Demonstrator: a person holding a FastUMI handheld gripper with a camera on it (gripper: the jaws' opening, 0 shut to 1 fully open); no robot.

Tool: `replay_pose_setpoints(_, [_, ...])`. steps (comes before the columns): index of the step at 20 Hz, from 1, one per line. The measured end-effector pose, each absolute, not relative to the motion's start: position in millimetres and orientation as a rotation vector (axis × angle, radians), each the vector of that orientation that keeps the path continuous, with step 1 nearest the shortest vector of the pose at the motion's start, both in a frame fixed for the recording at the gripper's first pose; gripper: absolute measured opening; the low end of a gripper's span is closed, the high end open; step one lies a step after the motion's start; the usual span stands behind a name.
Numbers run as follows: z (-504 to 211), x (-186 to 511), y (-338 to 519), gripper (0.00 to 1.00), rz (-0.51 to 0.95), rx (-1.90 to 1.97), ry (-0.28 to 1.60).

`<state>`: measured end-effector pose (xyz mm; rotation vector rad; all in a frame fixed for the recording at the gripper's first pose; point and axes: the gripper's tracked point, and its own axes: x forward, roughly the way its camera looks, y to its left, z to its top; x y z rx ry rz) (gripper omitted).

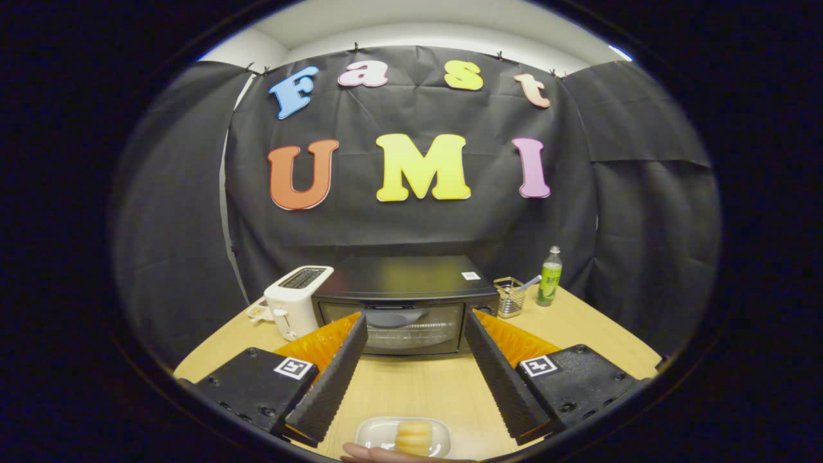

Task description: Open the toaster oven, put the food inside, and close the toaster oven door.

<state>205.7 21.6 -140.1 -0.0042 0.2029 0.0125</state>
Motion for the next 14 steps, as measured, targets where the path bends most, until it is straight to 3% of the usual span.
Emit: replay_pose_setpoints(14, [-199, 337, 53, 1.00, 0.056, 0.009, 0.326])
